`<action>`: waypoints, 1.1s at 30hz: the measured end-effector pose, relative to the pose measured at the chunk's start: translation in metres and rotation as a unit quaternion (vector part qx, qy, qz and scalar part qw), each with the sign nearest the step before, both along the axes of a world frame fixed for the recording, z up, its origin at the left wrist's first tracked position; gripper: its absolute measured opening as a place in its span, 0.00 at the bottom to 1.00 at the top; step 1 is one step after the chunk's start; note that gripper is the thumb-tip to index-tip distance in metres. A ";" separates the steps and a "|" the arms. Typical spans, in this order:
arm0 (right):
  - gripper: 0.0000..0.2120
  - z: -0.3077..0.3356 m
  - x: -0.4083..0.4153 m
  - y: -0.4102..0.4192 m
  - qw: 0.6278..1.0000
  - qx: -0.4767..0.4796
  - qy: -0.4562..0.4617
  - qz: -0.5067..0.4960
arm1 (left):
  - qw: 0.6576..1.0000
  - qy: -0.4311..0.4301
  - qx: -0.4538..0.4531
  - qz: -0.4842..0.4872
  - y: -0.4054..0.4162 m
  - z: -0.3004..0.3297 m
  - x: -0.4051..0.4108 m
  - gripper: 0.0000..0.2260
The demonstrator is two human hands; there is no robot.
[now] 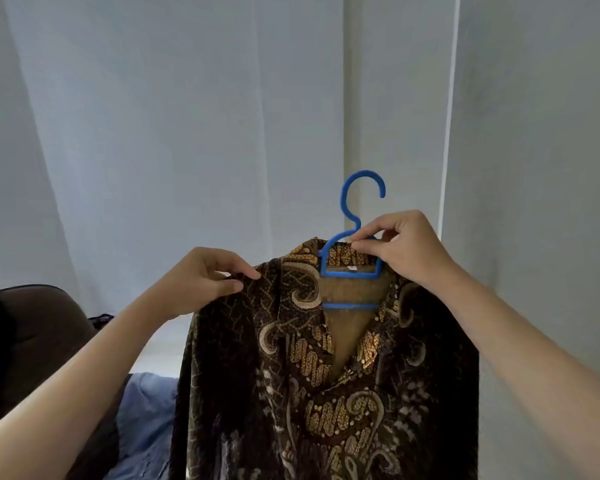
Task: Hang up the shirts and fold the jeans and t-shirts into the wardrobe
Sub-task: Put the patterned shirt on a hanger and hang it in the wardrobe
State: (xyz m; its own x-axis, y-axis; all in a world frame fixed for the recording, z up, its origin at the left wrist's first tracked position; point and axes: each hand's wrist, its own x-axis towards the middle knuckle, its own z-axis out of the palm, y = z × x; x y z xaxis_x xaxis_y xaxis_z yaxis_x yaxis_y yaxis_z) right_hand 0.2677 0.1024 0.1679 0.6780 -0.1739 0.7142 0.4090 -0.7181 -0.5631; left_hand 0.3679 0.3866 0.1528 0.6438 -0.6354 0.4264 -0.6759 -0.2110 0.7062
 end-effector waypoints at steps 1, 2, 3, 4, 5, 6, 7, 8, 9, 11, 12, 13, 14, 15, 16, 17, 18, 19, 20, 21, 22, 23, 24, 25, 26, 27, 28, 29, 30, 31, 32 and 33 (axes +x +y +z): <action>0.07 -0.001 -0.007 0.000 1.000 0.002 0.002 -0.017 | 0.999 0.026 -0.021 -0.017 -0.003 -0.002 -0.003 0.17; 0.07 -0.002 -0.015 0.000 0.999 0.005 0.002 -0.038 | 0.998 0.042 -0.041 -0.033 -0.007 -0.003 -0.007 0.17; 0.07 -0.004 -0.022 -0.001 0.998 0.009 -0.002 -0.062 | 0.996 0.050 -0.055 -0.049 -0.012 -0.004 -0.010 0.17; 0.08 -0.006 -0.029 -0.003 0.996 0.014 -0.007 -0.087 | 0.994 0.055 -0.066 -0.066 -0.018 -0.006 -0.014 0.17; 0.07 -0.008 -0.036 -0.006 0.993 0.018 -0.013 -0.112 | 0.992 0.060 -0.074 -0.082 -0.025 -0.008 -0.019 0.17; 0.07 -0.010 -0.043 -0.009 0.991 0.019 -0.018 -0.134 | 0.990 0.068 -0.082 -0.096 -0.032 -0.010 -0.023 0.17; 0.07 -0.012 -0.051 -0.010 0.988 0.017 -0.022 -0.154 | 0.987 0.073 -0.091 -0.106 -0.040 -0.013 -0.027 0.17; 0.09 -0.014 -0.058 -0.010 0.984 0.014 -0.022 -0.176 | 0.986 0.074 -0.100 -0.112 -0.048 -0.017 -0.032 0.17; 0.12 -0.018 -0.065 -0.009 0.980 0.012 -0.018 -0.197 | 0.985 0.072 -0.107 -0.117 -0.056 -0.020 -0.036 0.17; 0.14 -0.027 -0.078 -0.004 0.973 0.011 -0.010 -0.231 | 0.981 0.082 -0.121 -0.129 -0.072 -0.027 -0.043 0.18; 0.15 -0.032 -0.084 -0.001 0.971 0.011 -0.009 -0.239 | 0.977 0.097 -0.130 -0.141 -0.079 -0.030 -0.047 0.20; 0.15 -0.037 -0.089 0.000 0.971 0.015 -0.010 -0.237 | 0.971 0.117 -0.139 -0.156 -0.086 -0.031 -0.050 0.20; 0.16 -0.041 -0.093 0.000 0.973 0.027 -0.009 -0.229 | 0.965 0.135 -0.146 -0.172 -0.091 -0.032 -0.054 0.20; 0.16 -0.043 -0.099 -0.002 0.974 0.044 -0.006 -0.222 | 0.960 0.146 -0.148 -0.188 -0.099 -0.033 -0.057 0.19; 0.15 -0.043 -0.104 -0.004 0.975 0.063 -0.007 -0.215 | 0.956 0.152 -0.148 -0.201 -0.105 -0.034 -0.060 0.18; 0.15 -0.041 -0.107 -0.006 0.974 0.085 -0.011 -0.207 | 0.954 0.154 -0.144 -0.214 -0.109 -0.036 -0.063 0.17; 0.14 -0.039 -0.112 -0.009 0.972 0.114 -0.017 -0.204 | 0.950 0.160 -0.136 -0.230 -0.116 -0.037 -0.065 0.17; 0.13 -0.037 -0.117 -0.013 0.969 0.145 -0.023 -0.200 | 0.946 0.168 -0.127 -0.246 -0.123 -0.039 -0.067 0.17; 0.13 -0.036 -0.121 -0.017 0.964 0.174 -0.025 -0.198 | 0.941 0.177 -0.118 -0.263 -0.129 -0.041 -0.069 0.16; 0.12 -0.034 -0.125 -0.022 0.960 0.196 -0.026 -0.199 | 0.935 0.184 -0.111 -0.281 -0.135 -0.043 -0.070 0.16; 0.12 -0.033 -0.129 -0.028 0.956 0.212 -0.028 -0.201 | 0.929 0.190 -0.105 -0.300 -0.142 -0.045 -0.071 0.16; 0.12 -0.032 -0.132 -0.034 0.953 0.225 -0.033 -0.201 | 0.923 0.194 -0.097 -0.318 -0.150 -0.046 -0.071 0.16; 0.11 -0.031 -0.135 -0.039 0.949 0.238 -0.043 -0.201 | 0.917 0.197 -0.085 -0.336 -0.157 -0.048 -0.070 0.16; 0.11 -0.031 -0.138 -0.044 0.945 0.250 -0.057 -0.204 | 0.911 0.199 -0.070 -0.355 -0.164 -0.049 -0.069 0.15; 0.11 -0.031 -0.140 -0.050 0.940 0.259 -0.071 -0.210 | 0.905 0.196 -0.051 -0.375 -0.172 -0.050 -0.069 0.15; 0.11 -0.031 -0.142 -0.056 0.935 0.261 -0.086 -0.223 | 0.901 0.185 -0.030 -0.392 -0.180 -0.050 -0.069 0.15; 0.11 -0.032 -0.144 -0.062 0.930 0.258 -0.099 -0.240 | 0.901 0.163 -0.010 -0.402 -0.189 -0.049 -0.069 0.17; 0.11 -0.033 -0.145 -0.069 0.925 0.256 -0.113 -0.258 | 0.905 0.128 0.006 -0.405 -0.198 -0.049 -0.071 0.19; 0.10 -0.033 -0.147 -0.077 0.919 0.253 -0.126 -0.275 | 0.914 0.083 0.015 -0.397 -0.207 -0.048 -0.074 0.21; 0.10 -0.033 -0.150 -0.087 0.913 0.250 -0.138 -0.291 | 0.926 0.037 0.018 -0.376 -0.217 -0.049 -0.078 0.24; 0.09 -0.032 -0.152 -0.097 0.908 0.247 -0.148 -0.304 | 0.939 0.002 0.014 -0.344 -0.227 -0.049 -0.080 0.25; 0.09 -0.031 -0.155 -0.107 0.904 0.246 -0.155 -0.314 | 0.951 -0.021 0.001 -0.310 -0.237 -0.050 -0.082 0.26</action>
State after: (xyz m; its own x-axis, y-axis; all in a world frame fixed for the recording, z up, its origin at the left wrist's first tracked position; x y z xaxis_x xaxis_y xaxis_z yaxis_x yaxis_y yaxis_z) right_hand 0.1131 -0.0044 0.1369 0.1160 -0.8031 0.5845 0.2003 -0.5574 -0.8057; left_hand 0.2860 0.1492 0.1028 0.1284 -0.8880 0.4415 -0.6983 0.2351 0.6761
